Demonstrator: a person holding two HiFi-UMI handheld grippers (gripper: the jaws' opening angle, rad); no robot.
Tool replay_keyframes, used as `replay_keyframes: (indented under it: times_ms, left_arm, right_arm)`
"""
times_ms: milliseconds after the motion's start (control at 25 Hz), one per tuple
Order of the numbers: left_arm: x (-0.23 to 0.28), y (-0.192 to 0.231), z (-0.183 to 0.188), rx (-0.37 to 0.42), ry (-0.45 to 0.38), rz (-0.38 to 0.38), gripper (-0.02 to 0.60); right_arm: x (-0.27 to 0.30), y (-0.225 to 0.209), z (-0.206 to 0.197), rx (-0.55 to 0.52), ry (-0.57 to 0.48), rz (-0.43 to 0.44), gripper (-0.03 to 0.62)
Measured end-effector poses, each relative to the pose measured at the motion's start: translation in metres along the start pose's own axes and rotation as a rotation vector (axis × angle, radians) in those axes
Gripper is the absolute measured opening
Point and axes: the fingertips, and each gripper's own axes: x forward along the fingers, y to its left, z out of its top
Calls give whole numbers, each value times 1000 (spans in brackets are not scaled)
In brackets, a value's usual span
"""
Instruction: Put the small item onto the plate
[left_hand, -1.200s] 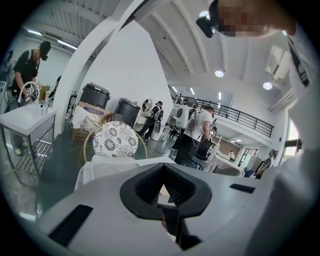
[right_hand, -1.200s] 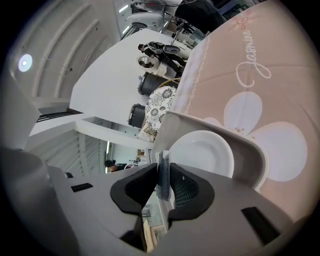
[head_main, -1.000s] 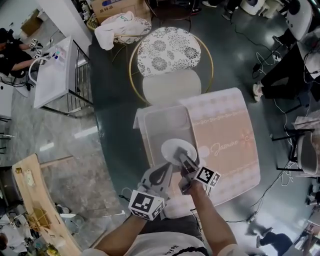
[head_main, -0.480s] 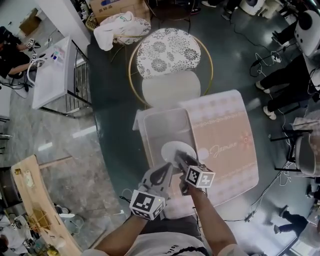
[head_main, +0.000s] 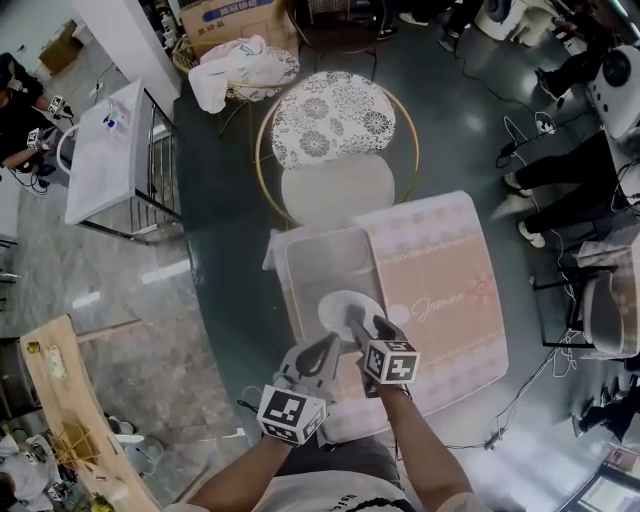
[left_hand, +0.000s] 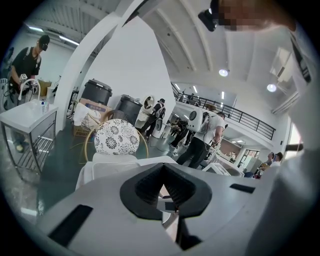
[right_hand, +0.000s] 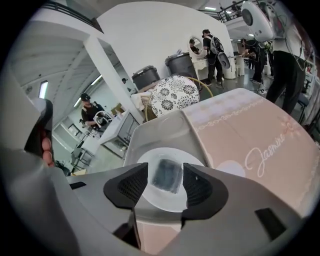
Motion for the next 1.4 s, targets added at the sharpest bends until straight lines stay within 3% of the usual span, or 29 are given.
replay_keyframes:
  times_ms: [160,320,560,800,1120,1400]
  left_arm:
    - [-6,-10,5,15,18,5,6]
    - [-13,-26,9,32,29,15,6]
    - [-26,-54,22,46,18,32,6]
    - [-49,-97,38,86,-6,26,6]
    - [-83,-156,45,98,-67,26,6]
    - [-109,-184,55,109,-128,39,5]
  right_arm:
    - [-26,18,17,-28,-32,38,199]
    - [-61,45,34,-56,-90,129,191]
    - [-122,78,62,-31,-207,255,73]
    - [-186,103,71,-63,-296,343,34]
    - [-260,115,66,-104,-385,410,17]
    - [-305,124,61,-163,-445,431,15]
